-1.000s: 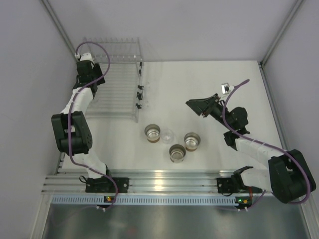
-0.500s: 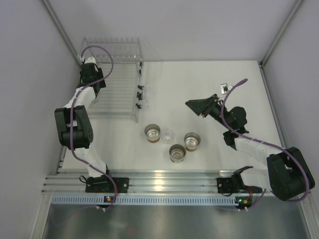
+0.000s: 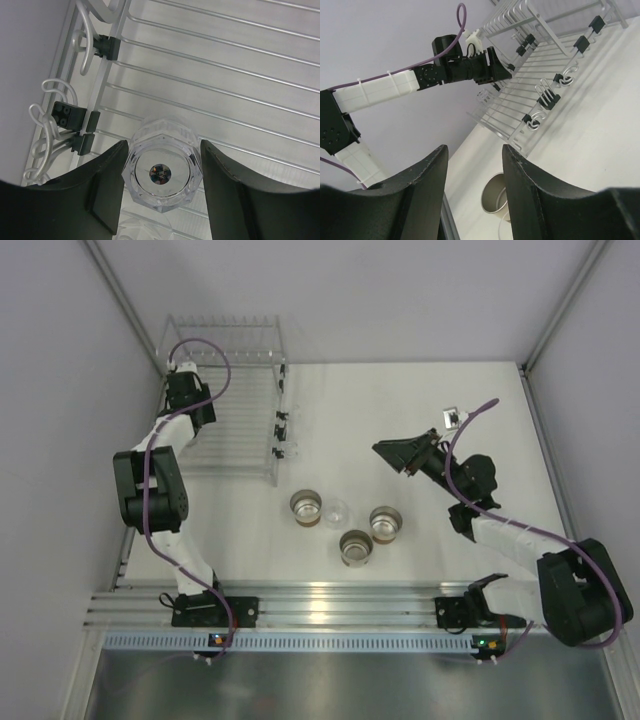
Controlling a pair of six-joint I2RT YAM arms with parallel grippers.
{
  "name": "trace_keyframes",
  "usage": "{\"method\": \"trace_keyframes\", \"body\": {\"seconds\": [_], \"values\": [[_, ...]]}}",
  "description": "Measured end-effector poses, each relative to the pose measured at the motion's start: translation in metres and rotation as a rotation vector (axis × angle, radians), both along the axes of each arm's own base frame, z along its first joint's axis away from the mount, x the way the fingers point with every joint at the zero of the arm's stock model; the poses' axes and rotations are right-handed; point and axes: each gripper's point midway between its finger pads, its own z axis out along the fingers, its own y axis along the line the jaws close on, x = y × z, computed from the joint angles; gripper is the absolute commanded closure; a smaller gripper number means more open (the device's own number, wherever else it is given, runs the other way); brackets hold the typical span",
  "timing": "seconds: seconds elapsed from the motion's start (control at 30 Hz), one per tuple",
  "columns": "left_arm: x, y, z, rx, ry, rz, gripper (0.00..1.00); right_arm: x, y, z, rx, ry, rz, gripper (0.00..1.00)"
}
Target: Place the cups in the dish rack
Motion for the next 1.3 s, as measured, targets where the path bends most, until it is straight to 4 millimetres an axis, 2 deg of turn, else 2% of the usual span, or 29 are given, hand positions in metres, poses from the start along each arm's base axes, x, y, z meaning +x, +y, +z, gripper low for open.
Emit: {"method": "trace_keyframes", "body": {"seconds": [0.03, 0.07, 0.13, 0.17, 0.23, 0.3, 0.47, 0.83, 0.97, 1.1, 1.3], "values": [[0.000, 0.000, 0.000, 0.000, 0.000, 0.000, 0.97, 0.000, 0.000, 0.001, 0.001, -0.003, 0.000, 0.52], [0.000, 0.000, 0.000, 0.001, 0.000, 0.001, 0.81, -0.001, 0.000, 0.002, 0.002, -0.005, 0.000, 0.51], [0.000, 0.000, 0.000, 0.001, 0.001, 0.002, 0.59, -0.001, 0.000, 0.002, 0.002, -0.006, 0.000, 0.51], [0.000, 0.000, 0.000, 0.001, 0.001, 0.002, 0.52, -0.001, 0.000, 0.002, 0.002, -0.006, 0.000, 0.50], [0.000, 0.000, 0.000, 0.002, 0.002, 0.003, 0.32, -0.001, 0.000, 0.002, 0.002, -0.006, 0.000, 0.50], [-0.001, 0.000, 0.000, 0.002, 0.006, 0.003, 0.20, -0.001, 0.000, 0.002, 0.002, -0.006, 0.000, 0.50], [-0.002, -0.001, -0.002, 0.000, 0.012, 0.008, 0.13, -0.001, 0.000, 0.003, 0.002, -0.007, 0.000, 0.49], [-0.003, -0.003, 0.002, 0.015, 0.009, 0.013, 0.11, -0.001, -0.001, 0.003, 0.001, -0.007, 0.000, 0.49], [-0.006, -0.005, 0.024, 0.048, -0.029, 0.026, 0.11, -0.002, -0.001, 0.000, -0.015, -0.005, -0.004, 0.47], [-0.009, -0.009, 0.061, 0.087, -0.109, 0.044, 0.11, -0.002, -0.002, -0.006, -0.045, 0.008, -0.011, 0.43], [-0.016, -0.030, 0.108, 0.125, -0.210, 0.018, 0.11, -0.003, -0.007, -0.014, -0.110, 0.022, -0.038, 0.36]]}}
